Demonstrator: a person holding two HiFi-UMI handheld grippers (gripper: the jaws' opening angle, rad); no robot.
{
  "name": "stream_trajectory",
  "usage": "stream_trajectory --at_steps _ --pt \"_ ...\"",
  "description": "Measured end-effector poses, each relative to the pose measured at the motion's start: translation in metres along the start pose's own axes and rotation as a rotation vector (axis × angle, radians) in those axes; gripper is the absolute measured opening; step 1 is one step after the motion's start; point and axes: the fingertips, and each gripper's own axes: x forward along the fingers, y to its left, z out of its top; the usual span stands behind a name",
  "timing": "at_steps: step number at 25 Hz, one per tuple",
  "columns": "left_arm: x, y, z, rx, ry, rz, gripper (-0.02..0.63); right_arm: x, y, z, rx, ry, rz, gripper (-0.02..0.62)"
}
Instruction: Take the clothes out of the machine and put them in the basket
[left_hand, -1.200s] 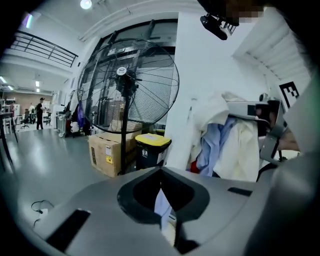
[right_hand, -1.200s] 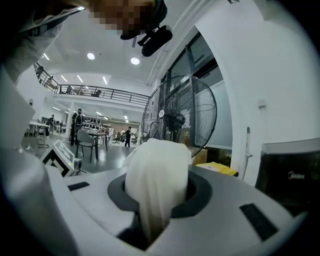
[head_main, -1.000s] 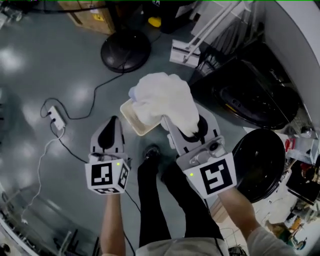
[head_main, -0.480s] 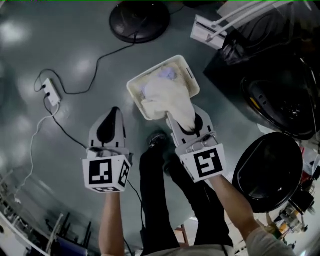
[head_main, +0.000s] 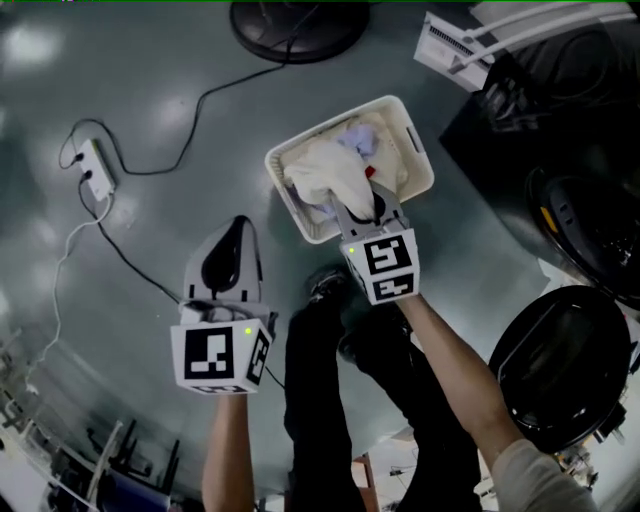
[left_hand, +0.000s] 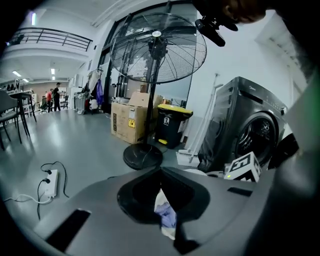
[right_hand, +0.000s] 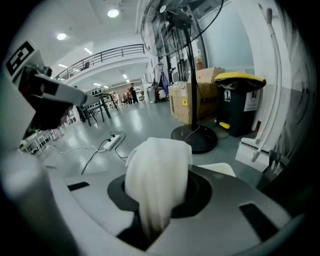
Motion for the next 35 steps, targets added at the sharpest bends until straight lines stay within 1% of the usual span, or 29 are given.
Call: stream_trajectory --at_steps 2,5,8,13,17,18,19,21,22,24,28,31,32,35 --pt "0.007 0.009 -0.009 0.003 0.004 0.006 0.019 0.032 -0.001 -0.024 0.017 0.051 0.016 0.107" --pt "0.011 0.020 -0.023 -0.002 0.011 0.022 0.018 0.069 0.007 -0.073 0.052 0.153 0.067 0.110" --pt "0.016 0.030 -0.031 -0.013 0.005 0.035 0.020 0.098 0.009 -0.113 0.044 0.258 0.092 0.112" --pt "0.014 0.050 -0.043 -0.030 0.019 0.045 0.019 0.127 0.032 -0.155 0.027 0.438 0.147 0.119" --pt "0.008 0.058 -0.042 -0.025 0.025 0.051 0.018 0.135 0.033 -0.181 0.061 0.553 0.139 0.140" --pt "0.008 0.060 -0.041 -0.023 0.022 0.052 0.018 0.135 0.031 -0.184 0.071 0.568 0.140 0.159" --pt "0.008 0.061 -0.039 -0.021 0.020 0.053 0.018 0.135 0.031 -0.184 0.077 0.572 0.142 0.179" --pt "0.008 0.061 -0.035 -0.018 0.016 0.051 0.019 0.132 0.031 -0.179 0.072 0.549 0.145 0.273" --pt "0.008 0.060 -0.033 -0.016 0.016 0.048 0.019 0.130 0.032 -0.174 0.065 0.525 0.145 0.307" --pt "0.007 0.054 -0.028 -0.013 0.017 0.035 0.019 0.123 0.031 -0.162 0.051 0.478 0.140 0.350" --pt "0.009 0.030 -0.014 -0.009 0.018 -0.003 0.019 0.098 0.020 -0.135 0.067 0.404 0.108 0.356" --pt "0.008 0.009 -0.003 0.006 0.020 -0.037 0.019 0.077 0.015 -0.108 0.069 0.321 0.098 0.354" --pt "0.005 0.002 -0.001 0.012 0.025 -0.050 0.019 0.067 0.014 -0.101 0.080 0.300 0.087 0.338" --pt "0.000 -0.016 0.012 0.029 0.031 -0.078 0.019 0.038 0.001 -0.079 0.131 0.249 0.025 0.233"
